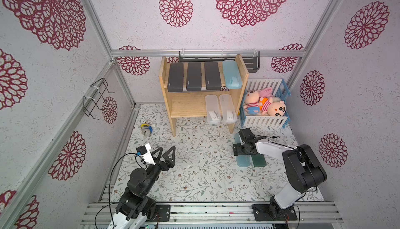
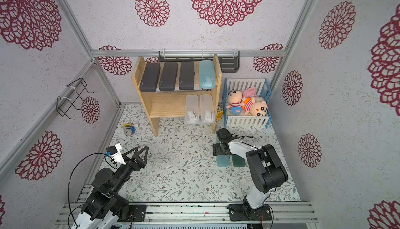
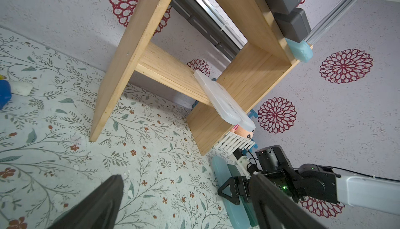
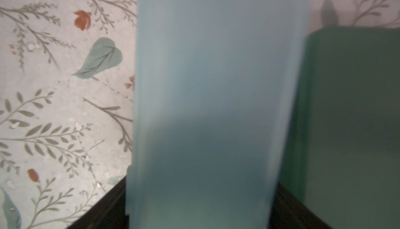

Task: Remove the pencil cases from the shelf
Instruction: Place the pencil case at the center of the board.

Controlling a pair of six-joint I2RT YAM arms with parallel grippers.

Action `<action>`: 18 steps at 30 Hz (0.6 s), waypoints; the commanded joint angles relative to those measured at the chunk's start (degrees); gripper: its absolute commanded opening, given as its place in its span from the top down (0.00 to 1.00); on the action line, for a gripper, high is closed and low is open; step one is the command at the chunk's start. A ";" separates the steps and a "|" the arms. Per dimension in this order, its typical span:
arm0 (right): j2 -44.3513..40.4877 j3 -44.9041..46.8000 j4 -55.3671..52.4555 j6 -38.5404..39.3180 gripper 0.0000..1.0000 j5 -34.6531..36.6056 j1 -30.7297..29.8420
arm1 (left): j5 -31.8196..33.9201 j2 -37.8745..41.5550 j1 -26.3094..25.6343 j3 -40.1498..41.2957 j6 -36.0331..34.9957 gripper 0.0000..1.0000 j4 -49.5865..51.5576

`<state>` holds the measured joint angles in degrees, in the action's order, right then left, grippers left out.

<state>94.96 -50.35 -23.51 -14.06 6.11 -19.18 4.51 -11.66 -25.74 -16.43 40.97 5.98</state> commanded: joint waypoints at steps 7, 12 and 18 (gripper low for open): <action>-4.75 -0.25 0.57 1.64 0.01 -3.13 0.45 | -1.70 -3.33 -0.28 -1.05 2.91 0.03 -5.07; -11.48 -2.43 0.24 1.01 0.01 -6.24 -0.95 | -5.17 -12.19 -0.28 -1.91 9.92 0.00 -12.04; -24.36 -2.65 0.67 -3.94 0.01 -7.36 -1.29 | -12.78 -31.62 -1.16 -5.77 28.02 0.01 -27.58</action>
<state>76.66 -51.16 -23.90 -14.74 -0.14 -20.38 -2.98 -36.88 -25.89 -18.83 58.43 -10.79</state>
